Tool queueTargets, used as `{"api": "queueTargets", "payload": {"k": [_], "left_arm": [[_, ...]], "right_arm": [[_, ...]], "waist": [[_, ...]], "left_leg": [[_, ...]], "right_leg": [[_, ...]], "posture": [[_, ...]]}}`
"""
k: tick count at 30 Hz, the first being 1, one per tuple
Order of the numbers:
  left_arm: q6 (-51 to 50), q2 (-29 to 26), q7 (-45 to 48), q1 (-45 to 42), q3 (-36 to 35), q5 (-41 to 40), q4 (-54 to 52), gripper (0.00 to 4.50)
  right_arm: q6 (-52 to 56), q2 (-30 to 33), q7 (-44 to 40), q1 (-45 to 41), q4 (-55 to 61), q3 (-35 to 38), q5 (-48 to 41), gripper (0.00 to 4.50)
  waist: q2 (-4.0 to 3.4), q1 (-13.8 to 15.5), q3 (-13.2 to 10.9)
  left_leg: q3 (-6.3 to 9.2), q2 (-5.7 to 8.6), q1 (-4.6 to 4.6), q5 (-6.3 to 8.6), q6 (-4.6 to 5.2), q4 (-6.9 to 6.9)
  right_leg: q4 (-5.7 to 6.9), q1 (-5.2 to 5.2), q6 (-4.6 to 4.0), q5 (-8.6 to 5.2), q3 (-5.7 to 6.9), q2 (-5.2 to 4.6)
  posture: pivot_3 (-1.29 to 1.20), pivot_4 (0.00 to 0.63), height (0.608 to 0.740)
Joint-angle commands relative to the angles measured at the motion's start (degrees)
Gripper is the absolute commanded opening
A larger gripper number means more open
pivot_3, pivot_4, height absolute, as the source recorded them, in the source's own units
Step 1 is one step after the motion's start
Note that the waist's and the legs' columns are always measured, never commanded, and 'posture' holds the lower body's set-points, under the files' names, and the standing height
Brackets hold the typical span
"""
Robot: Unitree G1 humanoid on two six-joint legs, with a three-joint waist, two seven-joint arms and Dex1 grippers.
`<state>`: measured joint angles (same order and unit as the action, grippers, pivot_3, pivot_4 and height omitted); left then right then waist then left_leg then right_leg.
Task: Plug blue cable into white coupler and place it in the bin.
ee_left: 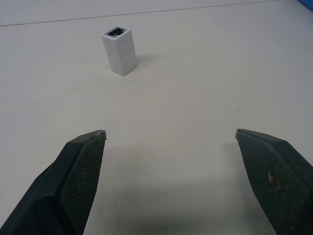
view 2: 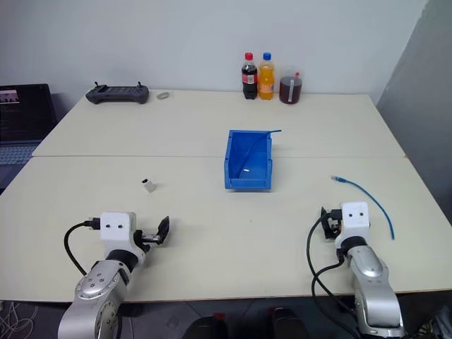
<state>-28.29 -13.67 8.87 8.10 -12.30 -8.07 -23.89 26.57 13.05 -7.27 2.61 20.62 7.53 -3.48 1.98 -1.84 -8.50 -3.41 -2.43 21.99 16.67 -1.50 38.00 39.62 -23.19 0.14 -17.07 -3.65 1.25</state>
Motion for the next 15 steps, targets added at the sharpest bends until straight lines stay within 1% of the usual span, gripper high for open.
{"api": "queueTargets", "payload": {"k": [1,15], "left_arm": [[1.2,-0.2,-0.3,-0.4,-1.0,-0.3,-1.3,4.5],[1.2,1.1,-0.8,0.7,-0.1,-0.1,-2.4,4.5]], "right_arm": [[-1.2,0.5,0.2,-0.9,1.8,0.5,0.2,3.75],[-1.0,1.1,-0.2,-1.5,1.6,0.4,0.5,3.75]], "waist": [[0.0,0.0,0.0],[0.0,0.0,0.0]], "left_leg": [[0.0,0.0,0.0,0.0,0.0,0.0],[0.0,0.0,0.0,0.0,0.0,0.0]], "right_leg": [[0.0,0.0,0.0,0.0,0.0,0.0],[0.0,0.0,0.0,0.0,0.0,0.0]], "posture": [[0.0,0.15,0.74],[0.0,0.15,0.74]]}}
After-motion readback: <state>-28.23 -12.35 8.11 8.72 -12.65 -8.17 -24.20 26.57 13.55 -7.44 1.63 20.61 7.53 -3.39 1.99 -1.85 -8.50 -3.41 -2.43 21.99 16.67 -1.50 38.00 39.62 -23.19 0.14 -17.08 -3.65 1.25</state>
